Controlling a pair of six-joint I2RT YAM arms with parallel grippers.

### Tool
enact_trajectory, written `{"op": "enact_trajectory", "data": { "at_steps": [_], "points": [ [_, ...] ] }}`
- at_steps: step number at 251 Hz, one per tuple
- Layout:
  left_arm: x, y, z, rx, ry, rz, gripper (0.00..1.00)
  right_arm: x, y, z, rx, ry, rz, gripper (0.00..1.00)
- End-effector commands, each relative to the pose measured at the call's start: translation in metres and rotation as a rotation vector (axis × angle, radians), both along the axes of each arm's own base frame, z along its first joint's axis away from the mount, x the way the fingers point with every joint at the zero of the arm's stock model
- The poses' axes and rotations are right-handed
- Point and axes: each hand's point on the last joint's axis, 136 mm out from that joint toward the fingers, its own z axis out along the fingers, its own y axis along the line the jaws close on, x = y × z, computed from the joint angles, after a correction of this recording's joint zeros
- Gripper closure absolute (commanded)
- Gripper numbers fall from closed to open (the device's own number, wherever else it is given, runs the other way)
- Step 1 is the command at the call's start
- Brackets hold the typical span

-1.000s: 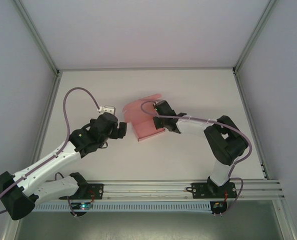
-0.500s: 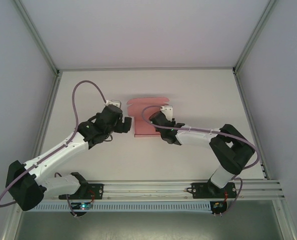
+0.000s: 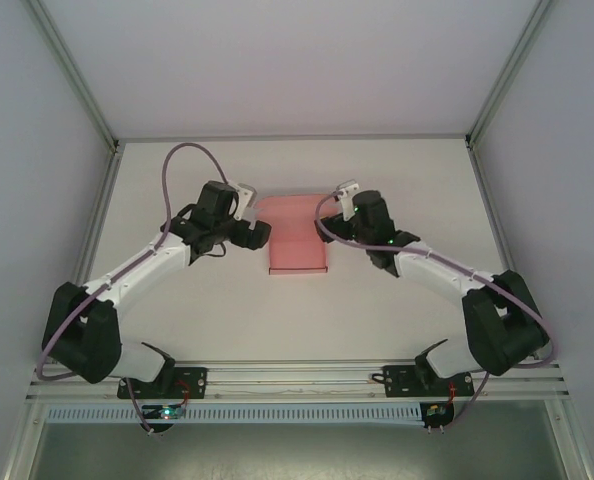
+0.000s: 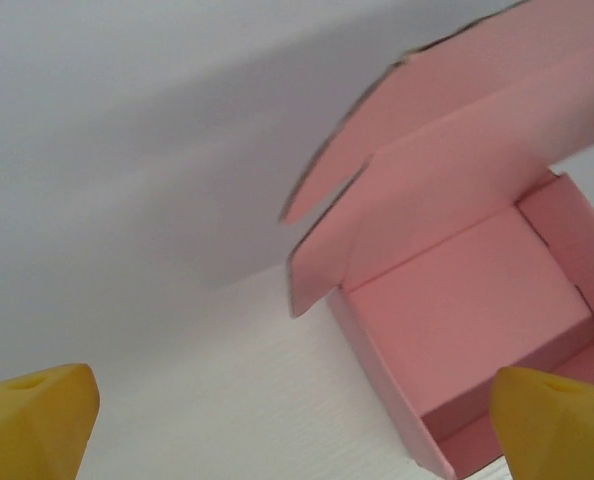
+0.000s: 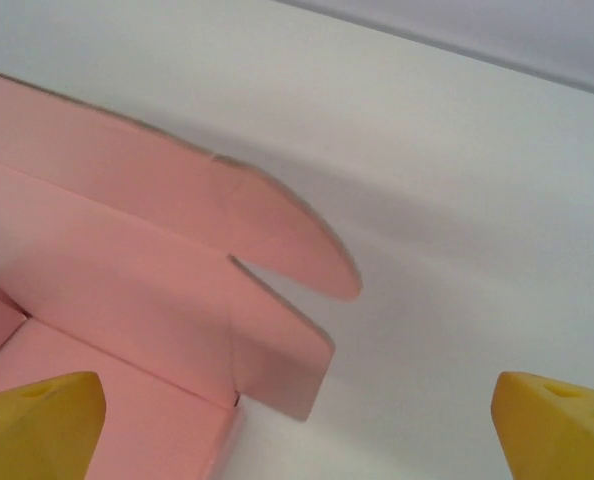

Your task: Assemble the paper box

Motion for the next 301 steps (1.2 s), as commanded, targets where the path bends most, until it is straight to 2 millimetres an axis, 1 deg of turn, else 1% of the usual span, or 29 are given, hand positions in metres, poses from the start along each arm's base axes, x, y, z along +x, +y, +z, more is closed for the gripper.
{"op": "enact_trajectory", "data": {
  "at_steps": [1, 13, 41, 42, 47, 75, 88, 103, 125, 144, 152, 165, 174, 191, 203, 211, 222, 234, 256, 272, 301],
  "points": [
    [0.022, -0.015, 0.022, 0.011, -0.095, -0.138, 0.01, 0.0, 0.025, 0.018, 0.01, -0.03, 0.282, 0.02],
    [0.026, -0.014, 0.015, 0.035, -0.051, -0.137, 0.04, 0.007, 0.021, 0.019, -0.009, -0.013, 0.273, 0.03],
    [0.037, -0.011, -0.002, 0.078, 0.003, -0.141, 0.11, 0.0, 0.033, 0.013, -0.018, 0.03, 0.44, 0.05],
    [0.037, -0.011, -0.002, 0.079, 0.005, -0.142, 0.11, 0.002, 0.034, 0.016, -0.016, 0.023, 0.444, 0.06],
    [0.039, -0.011, -0.005, 0.082, 0.014, -0.147, 0.13, 0.0, 0.034, 0.011, -0.019, 0.042, 0.461, 0.06],
    [0.045, -0.015, -0.01, 0.079, 0.058, -0.177, 0.23, 0.005, 0.029, 0.004, -0.053, 0.112, 0.473, 0.12],
    [0.044, -0.02, -0.011, 0.073, 0.064, -0.208, 0.28, 0.009, 0.028, 0.004, -0.056, 0.117, 0.469, 0.14],
    [0.047, -0.019, -0.011, 0.069, 0.059, -0.207, 0.32, 0.011, 0.027, 0.002, -0.049, 0.123, 0.469, 0.17],
    [0.047, -0.023, -0.013, 0.065, 0.067, -0.227, 0.37, 0.014, 0.024, -0.004, -0.04, 0.16, 0.46, 0.26],
    [0.046, -0.024, -0.015, 0.066, 0.075, -0.241, 0.45, 0.012, 0.023, -0.01, -0.043, 0.191, 0.467, 0.34],
    [0.047, -0.024, -0.016, 0.068, 0.076, -0.241, 0.5, 0.012, 0.022, -0.013, -0.045, 0.2, 0.467, 0.38],
    [0.047, -0.024, -0.017, 0.07, 0.079, -0.239, 0.59, 0.012, 0.022, -0.016, -0.047, 0.208, 0.464, 0.48],
    [0.047, -0.024, -0.018, 0.07, 0.08, -0.239, 0.65, 0.011, 0.022, -0.017, -0.047, 0.214, 0.465, 0.53],
    [0.048, -0.026, -0.016, 0.061, 0.078, -0.247, 0.71, 0.011, 0.021, -0.021, -0.052, 0.225, 0.456, 0.66],
    [0.048, -0.026, -0.016, 0.058, 0.078, -0.242, 0.79, 0.012, 0.019, -0.021, -0.054, 0.234, 0.444, 0.74],
    [0.049, -0.027, -0.015, 0.055, 0.08, -0.238, 0.83, 0.013, 0.018, -0.02, -0.054, 0.234, 0.435, 0.78],
    [0.05, -0.027, -0.015, 0.053, 0.082, -0.232, 0.85, 0.014, 0.017, -0.02, -0.055, 0.235, 0.42, 0.81],
    [0.051, -0.026, -0.015, 0.049, 0.086, -0.215, 0.91, 0.015, 0.016, -0.018, -0.052, 0.234, 0.399, 0.86],
    [0.051, -0.025, -0.014, 0.039, 0.096, -0.19, 0.97, 0.016, 0.014, -0.016, -0.048, 0.225, 0.367, 0.9],
    [0.051, -0.024, -0.012, 0.028, 0.093, -0.167, 1.0, 0.016, 0.014, -0.012, -0.042, 0.209, 0.352, 0.9],
    [0.057, -0.021, -0.007, 0.006, 0.09, -0.075, 1.0, 0.019, 0.016, -0.004, -0.004, 0.18, 0.278, 0.92]
  ]
}}
